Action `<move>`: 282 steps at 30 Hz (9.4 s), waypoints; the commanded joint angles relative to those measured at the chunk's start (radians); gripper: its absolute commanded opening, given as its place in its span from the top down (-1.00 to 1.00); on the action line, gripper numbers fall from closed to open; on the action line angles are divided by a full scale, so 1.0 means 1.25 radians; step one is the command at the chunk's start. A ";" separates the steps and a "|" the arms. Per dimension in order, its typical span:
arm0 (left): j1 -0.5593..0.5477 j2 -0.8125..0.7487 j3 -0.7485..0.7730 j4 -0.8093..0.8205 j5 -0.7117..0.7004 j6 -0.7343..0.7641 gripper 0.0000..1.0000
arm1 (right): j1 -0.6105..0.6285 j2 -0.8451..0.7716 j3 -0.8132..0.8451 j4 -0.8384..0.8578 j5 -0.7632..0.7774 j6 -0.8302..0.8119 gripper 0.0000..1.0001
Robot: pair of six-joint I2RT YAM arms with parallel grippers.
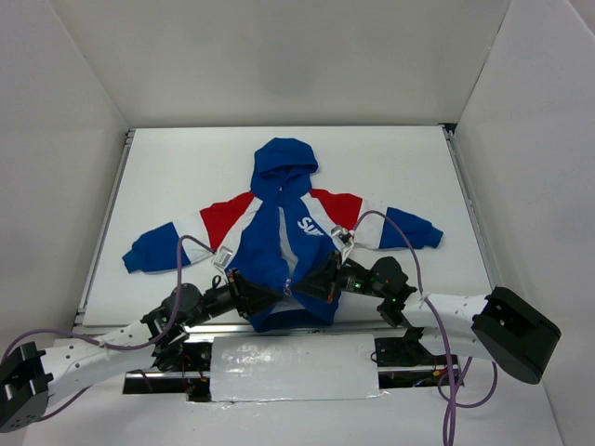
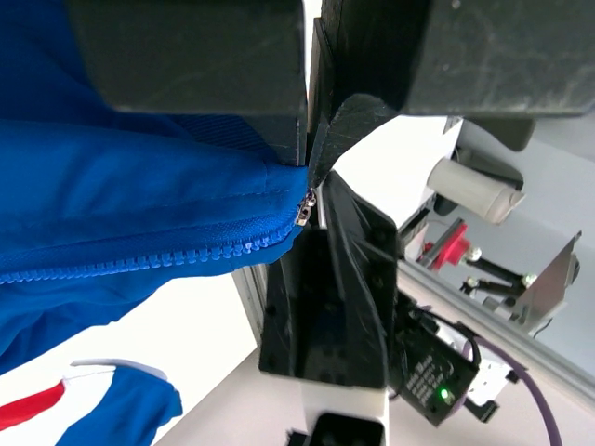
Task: Zip up the jacket
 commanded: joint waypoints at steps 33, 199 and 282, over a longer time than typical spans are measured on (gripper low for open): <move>-0.003 -0.086 -0.032 0.019 0.006 0.057 -0.48 | -0.004 0.003 0.034 0.030 -0.073 -0.046 1.00; 0.008 0.024 0.053 0.064 -0.086 0.062 1.00 | 0.099 0.032 0.097 -0.177 0.128 0.046 -0.22; 0.007 -0.035 -0.004 0.010 -0.051 0.249 1.00 | 0.131 -0.023 0.440 -1.002 0.224 0.875 0.91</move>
